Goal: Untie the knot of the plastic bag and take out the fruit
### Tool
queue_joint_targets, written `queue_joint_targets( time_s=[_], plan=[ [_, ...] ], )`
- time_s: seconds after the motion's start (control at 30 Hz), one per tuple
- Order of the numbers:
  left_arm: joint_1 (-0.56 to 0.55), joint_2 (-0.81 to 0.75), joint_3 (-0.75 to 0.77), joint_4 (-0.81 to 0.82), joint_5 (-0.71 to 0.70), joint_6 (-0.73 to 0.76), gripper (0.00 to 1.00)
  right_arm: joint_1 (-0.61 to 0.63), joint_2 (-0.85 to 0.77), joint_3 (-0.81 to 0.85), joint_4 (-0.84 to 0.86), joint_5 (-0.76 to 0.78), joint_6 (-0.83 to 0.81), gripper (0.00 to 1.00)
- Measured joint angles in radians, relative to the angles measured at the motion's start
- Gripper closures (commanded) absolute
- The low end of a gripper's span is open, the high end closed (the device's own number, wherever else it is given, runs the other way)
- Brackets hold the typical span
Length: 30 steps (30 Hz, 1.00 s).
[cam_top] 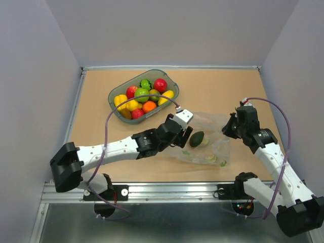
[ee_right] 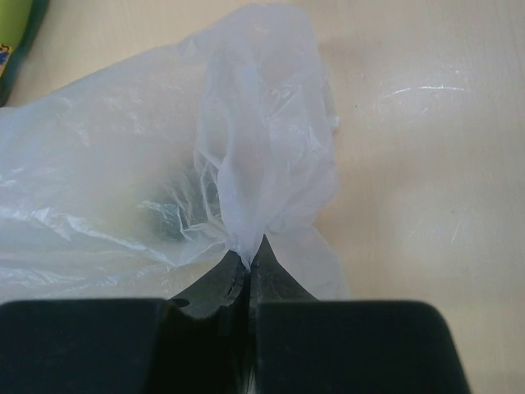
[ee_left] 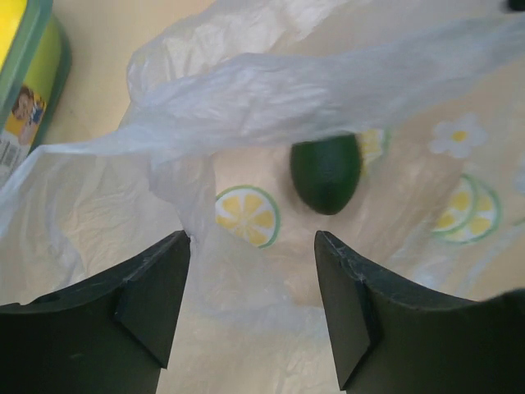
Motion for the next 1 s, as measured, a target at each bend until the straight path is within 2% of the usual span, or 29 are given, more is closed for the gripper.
queue_joint_targets(
  time_s=[0.2,0.43,0.53,0.7,0.87,1.0],
  plan=[
    [-0.086,-0.170,-0.006,0.104,0.085,0.077,0.25,0.000,0.011,0.005,-0.001,-0.010,-0.016,0.99],
    [-0.201,-0.159,-0.006,0.151,0.198,0.104,0.24,0.000,0.039,0.024,0.000,-0.013,-0.034,0.99],
    [-0.212,-0.114,-0.006,0.170,0.204,0.093,0.21,0.000,0.041,0.030,0.000,-0.017,-0.038,0.99],
    [-0.196,0.077,0.050,0.138,0.090,0.027,0.19,0.000,0.051,0.031,0.000,-0.029,-0.041,0.99],
    [-0.115,0.302,0.163,0.108,0.023,-0.021,0.12,0.000,0.049,0.031,-0.001,-0.040,-0.042,0.99],
    [-0.062,0.386,0.222,0.080,0.014,-0.029,0.12,0.000,0.038,0.031,-0.001,-0.047,-0.044,0.99]
  ],
)
